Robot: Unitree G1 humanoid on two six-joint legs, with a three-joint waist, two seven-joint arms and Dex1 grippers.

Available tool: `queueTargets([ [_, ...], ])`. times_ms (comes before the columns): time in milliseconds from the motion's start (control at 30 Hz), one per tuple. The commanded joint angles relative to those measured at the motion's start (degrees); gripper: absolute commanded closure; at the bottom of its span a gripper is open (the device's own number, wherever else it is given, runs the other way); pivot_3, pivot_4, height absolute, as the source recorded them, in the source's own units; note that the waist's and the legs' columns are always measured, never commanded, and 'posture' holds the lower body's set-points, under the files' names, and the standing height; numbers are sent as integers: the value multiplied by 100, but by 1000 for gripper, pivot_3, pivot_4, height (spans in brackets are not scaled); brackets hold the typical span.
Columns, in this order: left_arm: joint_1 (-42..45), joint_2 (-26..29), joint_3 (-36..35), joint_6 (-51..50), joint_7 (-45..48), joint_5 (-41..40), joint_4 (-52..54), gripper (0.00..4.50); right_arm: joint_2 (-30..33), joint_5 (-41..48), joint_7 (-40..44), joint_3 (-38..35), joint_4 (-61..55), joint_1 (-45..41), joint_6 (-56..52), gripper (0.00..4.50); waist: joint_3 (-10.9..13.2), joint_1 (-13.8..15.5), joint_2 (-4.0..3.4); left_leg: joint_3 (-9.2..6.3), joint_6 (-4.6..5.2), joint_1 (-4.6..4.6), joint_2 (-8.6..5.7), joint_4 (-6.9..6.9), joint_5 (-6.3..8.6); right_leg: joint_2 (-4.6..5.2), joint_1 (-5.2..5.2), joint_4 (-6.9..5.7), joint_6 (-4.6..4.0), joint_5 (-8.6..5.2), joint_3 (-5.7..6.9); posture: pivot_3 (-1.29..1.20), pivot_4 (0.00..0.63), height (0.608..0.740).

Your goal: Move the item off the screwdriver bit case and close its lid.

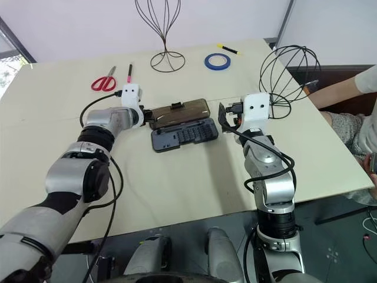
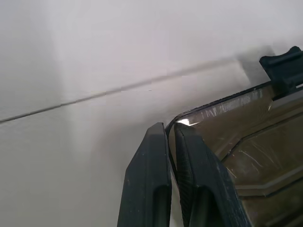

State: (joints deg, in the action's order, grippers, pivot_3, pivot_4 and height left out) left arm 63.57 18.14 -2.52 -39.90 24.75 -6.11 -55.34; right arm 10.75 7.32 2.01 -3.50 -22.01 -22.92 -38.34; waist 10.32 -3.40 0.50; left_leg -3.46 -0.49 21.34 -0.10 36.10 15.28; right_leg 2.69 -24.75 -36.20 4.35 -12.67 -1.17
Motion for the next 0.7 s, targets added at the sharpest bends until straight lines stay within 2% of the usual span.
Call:
queueTargets([
  [33, -410, 472, 527, -547, 948, 190, 576, 4447, -34, -41, -4, -5, -95, -70, 151, 0, 0, -53, 0, -1, 0, 1, 0, -1, 0, -1, -3, -2, -1, 0, -1, 0, 150, 740],
  [233, -962, 1173, 802, -1172, 1485, 145, 1848, 4447, -82, -66, 10, 43, -62, -58, 185, 0, 0, -73, 0, 0, 2, 1, 6, -5, 1, -8, -13, -6, -3, -1, -9, 0, 150, 740],
  [367, -1715, 1338, 553, -2028, 1247, -73, 3432, 4447, -119, -75, 9, 70, -46, -52, 206, 0, 0, -56, 0, 0, 1, 6, 7, -1, 1, -3, -13, -7, -3, -1, -9, 0, 150, 740],
  [467, -2418, 1195, 135, -2517, 637, -86, 4702, 4447, -129, -71, 11, 81, -41, -36, 220, 0, 0, -40, 0, 1, 1, 10, 7, 0, 0, 2, -14, -6, -3, -1, -12, 0, 150, 740],
  [600, -3249, 667, -461, -3439, -97, -140, 6226, 4447, -135, -49, 52, 121, -3, -36, 224, 0, -1, 5, 0, 3, 0, 8, 5, 3, 0, 7, -12, -6, -2, -1, -13, 0, 150, 740],
  [700, -3629, 323, -714, -3703, -554, -57, 6903, 4447, -111, -30, 130, 151, 63, -83, 237, 0, -2, 64, 0, 3, 0, 7, 4, 5, 0, 6, -12, -6, -2, -1, -12, 0, 150, 740],
])
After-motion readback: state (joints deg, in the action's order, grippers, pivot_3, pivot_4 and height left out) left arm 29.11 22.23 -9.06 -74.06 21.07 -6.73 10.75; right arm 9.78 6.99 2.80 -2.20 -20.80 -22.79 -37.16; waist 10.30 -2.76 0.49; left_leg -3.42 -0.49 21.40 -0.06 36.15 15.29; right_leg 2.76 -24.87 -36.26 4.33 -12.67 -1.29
